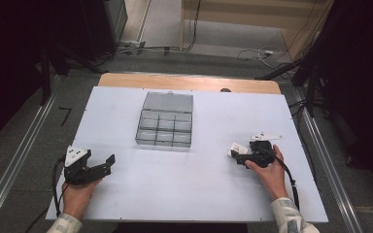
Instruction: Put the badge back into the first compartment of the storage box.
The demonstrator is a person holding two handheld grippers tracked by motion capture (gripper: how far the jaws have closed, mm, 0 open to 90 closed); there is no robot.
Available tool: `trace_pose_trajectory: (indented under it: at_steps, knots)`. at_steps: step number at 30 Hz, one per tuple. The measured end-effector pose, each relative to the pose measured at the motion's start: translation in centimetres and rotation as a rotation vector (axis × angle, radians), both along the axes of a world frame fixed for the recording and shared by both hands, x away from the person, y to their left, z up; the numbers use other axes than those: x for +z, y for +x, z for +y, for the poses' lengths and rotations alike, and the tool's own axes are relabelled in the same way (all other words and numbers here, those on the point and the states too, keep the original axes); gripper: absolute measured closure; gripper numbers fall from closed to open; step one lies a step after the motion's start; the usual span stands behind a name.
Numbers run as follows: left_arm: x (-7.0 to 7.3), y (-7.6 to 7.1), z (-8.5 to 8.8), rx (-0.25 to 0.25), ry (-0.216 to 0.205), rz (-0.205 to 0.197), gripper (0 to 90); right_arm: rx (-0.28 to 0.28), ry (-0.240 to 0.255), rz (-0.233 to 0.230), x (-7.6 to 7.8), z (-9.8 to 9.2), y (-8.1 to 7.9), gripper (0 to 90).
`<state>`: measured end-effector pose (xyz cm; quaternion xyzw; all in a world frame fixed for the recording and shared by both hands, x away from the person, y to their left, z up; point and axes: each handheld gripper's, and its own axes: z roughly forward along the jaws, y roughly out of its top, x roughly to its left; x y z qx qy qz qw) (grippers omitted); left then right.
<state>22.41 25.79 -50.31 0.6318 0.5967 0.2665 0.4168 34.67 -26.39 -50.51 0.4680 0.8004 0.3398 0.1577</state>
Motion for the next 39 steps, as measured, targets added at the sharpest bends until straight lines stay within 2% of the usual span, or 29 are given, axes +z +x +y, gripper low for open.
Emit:
trace_pose_trajectory:
  at_steps: [5, 9, 10, 13, 16, 17, 18, 19, 34, 39]
  knots:
    - [0.1, 0.0, 0.0, 0.000, -0.002, -0.003, 10.3, 0.015, -0.010, -0.001, -0.1, 0.3, -0.2, 9.3]
    - [0.1, -0.1, 0.1, 0.000, -0.002, -0.005, 10.3, 0.033, -0.042, -0.017, -0.2, 0.9, -0.6, 9.2]
    - [0.1, -0.1, 0.1, 0.000, -0.002, -0.005, 10.3, 0.039, -0.073, -0.031, -0.4, 1.2, -0.8, 9.3]
    - [0.2, -0.1, 0.1, 0.000, -0.003, -0.005, 10.3, 0.048, -0.086, -0.041, -0.4, 1.3, -0.9, 11.9]
    - [0.2, -0.1, 0.1, -0.001, -0.002, -0.005, 10.3, 0.058, -0.084, -0.045, -0.3, 1.3, -1.0, 16.2]
    - [0.2, -0.1, 0.1, 0.000, -0.002, -0.005, 10.3, 0.071, -0.084, -0.047, -0.2, 1.3, -1.1, 23.0]
    - [0.2, -0.1, 0.1, 0.000, -0.001, -0.005, 10.3, 0.071, -0.084, -0.047, -0.2, 1.3, -1.1, 23.0]
    - [0.2, -0.1, 0.1, 0.000, -0.001, -0.005, 10.3, 0.072, -0.081, -0.048, -0.1, 1.4, -1.2, 30.6]
    - [0.2, -0.1, 0.1, 0.004, -0.004, -0.007, 10.3, 0.055, -0.068, -0.039, 0.1, 1.3, -1.3, 31.2]
    - [0.3, -0.1, 0.1, 0.001, -0.007, -0.011, 10.4, 0.046, -0.049, -0.045, 0.5, 1.2, -1.4, 31.1]
